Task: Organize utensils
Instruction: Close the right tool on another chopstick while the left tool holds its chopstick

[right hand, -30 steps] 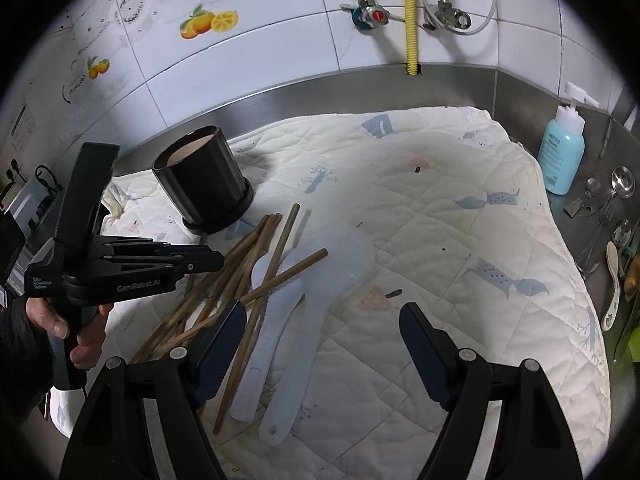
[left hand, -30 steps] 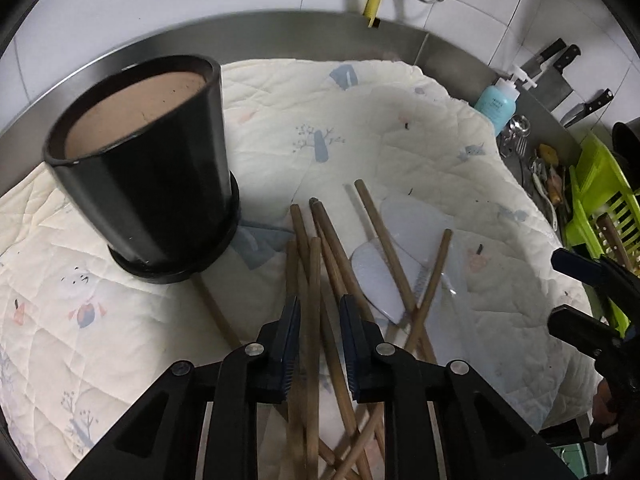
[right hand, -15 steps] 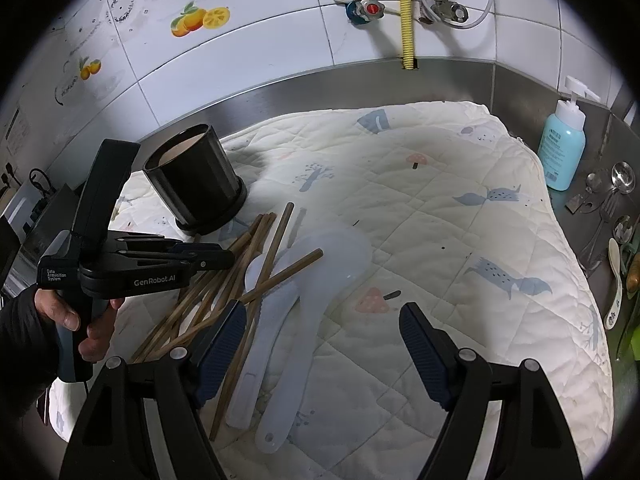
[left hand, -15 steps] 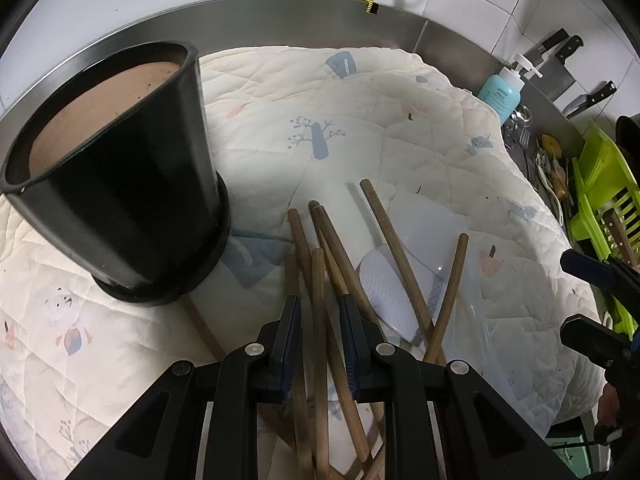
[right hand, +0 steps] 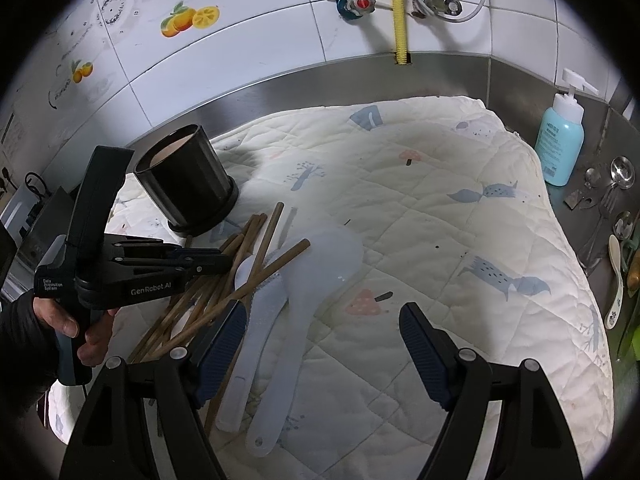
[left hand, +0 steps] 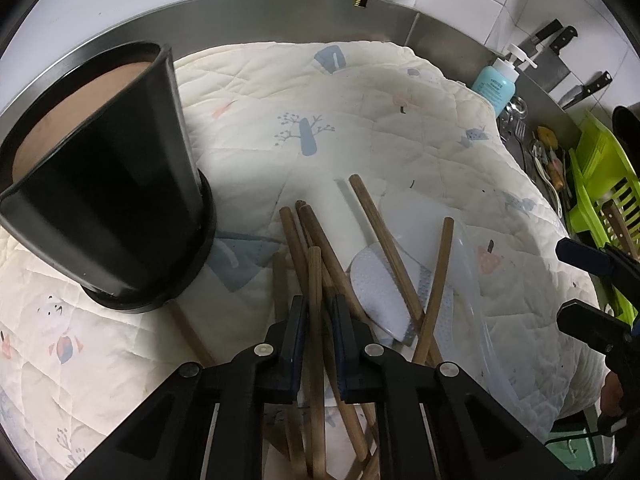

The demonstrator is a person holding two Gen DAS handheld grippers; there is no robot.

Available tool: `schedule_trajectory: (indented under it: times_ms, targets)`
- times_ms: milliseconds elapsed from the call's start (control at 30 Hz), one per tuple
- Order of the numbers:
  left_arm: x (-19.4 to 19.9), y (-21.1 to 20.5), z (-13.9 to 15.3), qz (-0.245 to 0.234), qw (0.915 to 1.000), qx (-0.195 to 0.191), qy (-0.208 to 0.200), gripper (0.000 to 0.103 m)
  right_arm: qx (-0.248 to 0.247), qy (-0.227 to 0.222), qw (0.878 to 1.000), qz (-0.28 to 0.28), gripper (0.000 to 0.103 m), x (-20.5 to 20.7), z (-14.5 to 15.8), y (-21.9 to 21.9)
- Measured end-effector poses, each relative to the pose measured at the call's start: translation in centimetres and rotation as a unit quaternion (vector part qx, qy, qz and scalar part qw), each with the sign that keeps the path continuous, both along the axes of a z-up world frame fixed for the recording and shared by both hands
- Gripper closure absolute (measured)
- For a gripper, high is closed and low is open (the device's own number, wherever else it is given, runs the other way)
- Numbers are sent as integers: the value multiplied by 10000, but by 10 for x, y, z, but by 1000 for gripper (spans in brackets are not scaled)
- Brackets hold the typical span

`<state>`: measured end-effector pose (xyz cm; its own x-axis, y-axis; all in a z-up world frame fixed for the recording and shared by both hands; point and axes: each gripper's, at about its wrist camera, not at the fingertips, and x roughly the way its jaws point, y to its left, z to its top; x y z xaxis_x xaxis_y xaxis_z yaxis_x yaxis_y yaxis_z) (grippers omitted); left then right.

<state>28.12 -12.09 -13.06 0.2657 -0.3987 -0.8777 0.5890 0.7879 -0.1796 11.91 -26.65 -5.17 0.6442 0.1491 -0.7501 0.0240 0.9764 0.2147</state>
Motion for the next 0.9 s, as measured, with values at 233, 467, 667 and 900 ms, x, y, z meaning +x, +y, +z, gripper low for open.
schedule_trajectory:
  times_ms: [233,467,667,900]
  targets:
    - [2,2,-1,34,9999,-77,77,96,31,-13,9999,164,16,10,0,5]
    - [1,8,-1,161,9996,-203,85,97,233,91,9993,272,23,20,-4,9]
    - [0,17,6,333,9986,-412,66,97,716,249,9967,288,33,32,-10,5]
    - [-3,27,22,450,9971,-617,-42,97,1393,583,9882,271,50,51,-23,3]
